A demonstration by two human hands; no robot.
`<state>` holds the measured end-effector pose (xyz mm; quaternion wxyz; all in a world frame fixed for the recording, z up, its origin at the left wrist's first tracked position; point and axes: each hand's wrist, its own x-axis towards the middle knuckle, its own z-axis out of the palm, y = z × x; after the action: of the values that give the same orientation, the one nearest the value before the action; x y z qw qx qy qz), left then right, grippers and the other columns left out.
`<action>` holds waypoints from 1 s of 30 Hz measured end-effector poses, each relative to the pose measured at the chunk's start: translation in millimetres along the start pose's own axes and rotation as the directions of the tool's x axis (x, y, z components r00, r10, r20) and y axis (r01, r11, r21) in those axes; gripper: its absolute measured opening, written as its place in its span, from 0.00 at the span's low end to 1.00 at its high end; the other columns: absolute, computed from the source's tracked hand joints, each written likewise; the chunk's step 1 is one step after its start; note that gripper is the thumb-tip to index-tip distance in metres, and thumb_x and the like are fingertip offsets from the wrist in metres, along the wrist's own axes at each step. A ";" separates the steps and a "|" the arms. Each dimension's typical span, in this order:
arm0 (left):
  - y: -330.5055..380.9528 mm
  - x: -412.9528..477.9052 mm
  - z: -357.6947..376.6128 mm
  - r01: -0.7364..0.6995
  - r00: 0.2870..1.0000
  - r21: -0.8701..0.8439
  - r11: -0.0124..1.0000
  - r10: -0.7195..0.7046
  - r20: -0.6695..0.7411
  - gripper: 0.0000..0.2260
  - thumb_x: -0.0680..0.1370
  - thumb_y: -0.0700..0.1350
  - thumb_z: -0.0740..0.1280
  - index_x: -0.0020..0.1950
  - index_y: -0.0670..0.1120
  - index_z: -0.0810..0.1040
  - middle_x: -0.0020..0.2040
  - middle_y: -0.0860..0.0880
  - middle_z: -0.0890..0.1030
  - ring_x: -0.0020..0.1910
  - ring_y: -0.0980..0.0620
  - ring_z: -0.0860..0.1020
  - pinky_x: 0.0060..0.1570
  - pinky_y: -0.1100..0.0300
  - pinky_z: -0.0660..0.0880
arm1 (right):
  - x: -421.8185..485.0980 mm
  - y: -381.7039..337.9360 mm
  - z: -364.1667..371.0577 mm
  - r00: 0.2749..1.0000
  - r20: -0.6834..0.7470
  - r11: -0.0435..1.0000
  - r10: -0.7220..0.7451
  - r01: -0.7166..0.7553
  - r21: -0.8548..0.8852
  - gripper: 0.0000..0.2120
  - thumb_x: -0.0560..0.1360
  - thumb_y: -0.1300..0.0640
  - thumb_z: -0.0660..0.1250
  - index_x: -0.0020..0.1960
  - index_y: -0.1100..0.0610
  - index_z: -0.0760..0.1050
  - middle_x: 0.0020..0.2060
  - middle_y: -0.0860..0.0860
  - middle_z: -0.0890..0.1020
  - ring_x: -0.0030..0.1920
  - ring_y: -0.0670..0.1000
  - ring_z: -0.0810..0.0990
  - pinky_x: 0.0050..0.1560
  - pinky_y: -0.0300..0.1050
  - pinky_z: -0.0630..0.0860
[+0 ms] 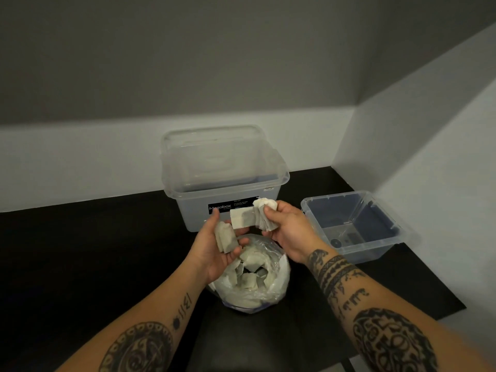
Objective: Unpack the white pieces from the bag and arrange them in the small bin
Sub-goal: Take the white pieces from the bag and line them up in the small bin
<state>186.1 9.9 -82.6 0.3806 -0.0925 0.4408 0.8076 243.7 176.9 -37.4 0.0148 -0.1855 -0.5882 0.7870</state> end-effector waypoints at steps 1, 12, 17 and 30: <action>2.8 0.5 -3.4 0.023 1.000 -0.024 0.999 -0.023 0.002 0.31 0.79 0.68 0.61 0.64 0.42 0.80 0.56 0.39 0.83 0.42 0.45 0.82 0.28 0.61 0.79 | -1.0 -8.0 -3.4 0.995 0.087 0.999 0.044 -0.043 -0.013 0.09 0.82 0.62 0.63 0.60 0.62 0.77 0.49 0.56 0.83 0.44 0.50 0.82 0.40 0.42 0.78; 3.5 -14.9 11.4 0.103 0.947 0.333 0.937 -0.195 0.255 0.31 0.74 0.70 0.60 0.64 0.49 0.83 0.59 0.42 0.85 0.44 0.48 0.84 0.26 0.66 0.74 | 3.0 -20.5 -0.3 0.983 0.183 0.729 0.018 0.112 -0.676 0.10 0.78 0.56 0.71 0.55 0.61 0.81 0.49 0.60 0.86 0.45 0.54 0.84 0.53 0.55 0.81; -5.1 -4.8 19.7 -0.010 0.987 0.306 0.952 -0.040 0.157 0.28 0.72 0.63 0.69 0.66 0.49 0.78 0.45 0.49 0.81 0.38 0.54 0.80 0.23 0.68 0.69 | -1.5 -17.8 -14.0 1.000 0.013 0.928 -0.027 0.030 -0.371 0.07 0.80 0.56 0.70 0.56 0.56 0.81 0.48 0.52 0.85 0.47 0.49 0.83 0.47 0.43 0.80; -10.5 21.4 90.3 -0.079 0.967 0.088 0.993 0.055 0.250 0.21 0.76 0.45 0.70 0.69 0.50 0.76 0.59 0.42 0.83 0.51 0.42 0.86 0.39 0.57 0.84 | 11.2 -34.9 -64.3 0.986 -0.024 0.888 -0.166 0.139 -0.439 0.11 0.76 0.58 0.75 0.56 0.60 0.79 0.44 0.53 0.87 0.39 0.44 0.86 0.37 0.34 0.80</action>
<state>195.4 95.3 -46.1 0.4089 0.0423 0.4318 0.8028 246.4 249.5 -23.4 0.0526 -0.1614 -0.7612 0.6259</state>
